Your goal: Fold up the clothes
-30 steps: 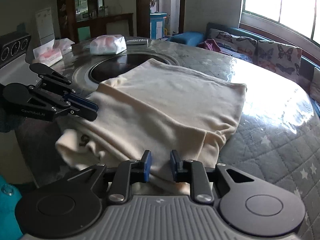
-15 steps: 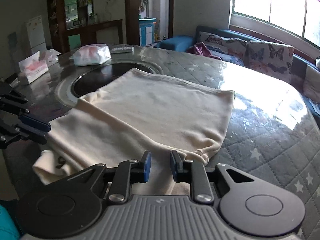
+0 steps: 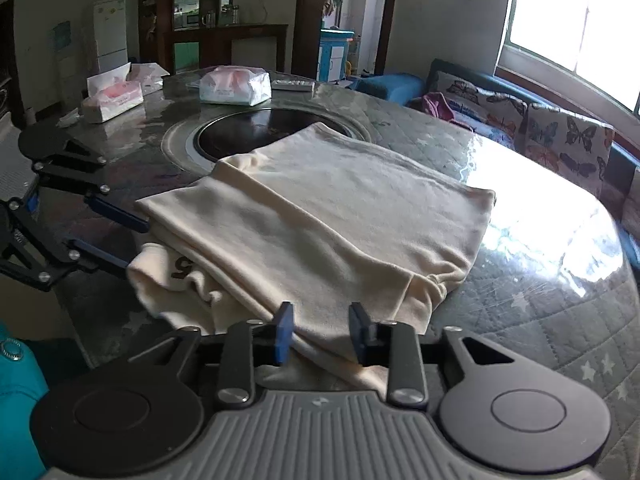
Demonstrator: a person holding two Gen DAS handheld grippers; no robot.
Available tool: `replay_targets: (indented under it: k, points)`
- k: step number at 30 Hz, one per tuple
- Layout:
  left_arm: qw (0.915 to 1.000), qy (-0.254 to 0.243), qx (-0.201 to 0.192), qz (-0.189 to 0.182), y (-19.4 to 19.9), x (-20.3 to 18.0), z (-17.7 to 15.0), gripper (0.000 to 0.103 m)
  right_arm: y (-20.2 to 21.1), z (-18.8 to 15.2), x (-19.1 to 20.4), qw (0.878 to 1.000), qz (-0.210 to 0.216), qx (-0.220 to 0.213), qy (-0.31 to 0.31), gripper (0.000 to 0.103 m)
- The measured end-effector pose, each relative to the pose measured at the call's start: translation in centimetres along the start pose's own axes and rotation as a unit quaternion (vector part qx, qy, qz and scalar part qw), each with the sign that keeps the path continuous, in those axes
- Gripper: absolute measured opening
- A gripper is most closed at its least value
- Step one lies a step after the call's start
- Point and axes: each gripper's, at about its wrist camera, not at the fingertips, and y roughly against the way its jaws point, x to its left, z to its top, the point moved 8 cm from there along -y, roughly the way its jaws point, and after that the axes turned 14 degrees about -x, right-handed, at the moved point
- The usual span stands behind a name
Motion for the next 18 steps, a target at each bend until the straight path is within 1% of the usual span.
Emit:
replay_targets:
  k: [1, 3, 4, 5, 6, 9, 11, 15, 16, 17, 18]
  points:
    - [1.0, -0.001, -0.001, 0.0, -0.1, 0.0, 0.0, 0.036, 0.3, 0.0, 0.1, 1.0, 0.0, 0.0, 0.004, 0.031]
    - [1.0, -0.002, -0.005, 0.001, -0.3, -0.1, 0.0, 0.026, 0.8, 0.0, 0.2, 1.0, 0.001, 0.001, 0.011, 0.034]
    - [1.0, 0.0, -0.006, 0.002, -0.3, -0.1, 0.1, 0.019, 1.0, 0.0, 0.3, 1.0, 0.001, 0.001, 0.015, 0.037]
    - [0.9999, 0.003, -0.009, 0.004, -0.3, 0.0, 0.2, 0.014, 1.2, 0.0, 0.4, 1.0, 0.001, 0.002, 0.019, 0.039]
    - [0.9999, 0.008, -0.012, 0.007, -0.2, 0.2, 0.4, 0.011, 1.4, -0.1, 0.4, 1.0, 0.002, 0.003, 0.023, 0.039]
    - [0.9992, 0.03, -0.023, 0.016, 0.1, 1.1, 1.3, 0.009, 2.1, -0.4, 0.8, 0.999, 0.011, 0.007, 0.04, 0.043]
    - [0.9981, 0.05, -0.028, 0.021, 0.0, 2.1, 1.9, 0.008, 2.4, -0.7, 1.1, 0.998, 0.018, 0.011, 0.057, 0.048]
    - [0.9938, 0.102, -0.033, 0.027, -0.6, 4.2, 2.9, 0.007, 2.6, -1.1, 1.8, 0.996, 0.032, 0.009, 0.08, 0.054]
    - [0.9928, 0.111, -0.033, 0.03, -0.8, 4.6, 3.0, 0.006, 2.5, -1.1, 2.0, 0.996, 0.035, 0.005, 0.083, 0.058]
    - [0.9917, 0.12, -0.033, 0.033, -1.0, 5.0, 3.1, 0.0, 2.3, -1.1, 2.2, 0.996, 0.037, 0.001, 0.087, 0.059]
    - [0.9905, 0.129, -0.032, 0.036, -1.3, 5.5, 3.2, 0.0, 2.0, -1.1, 2.4, 0.995, 0.039, -0.003, 0.09, 0.059]
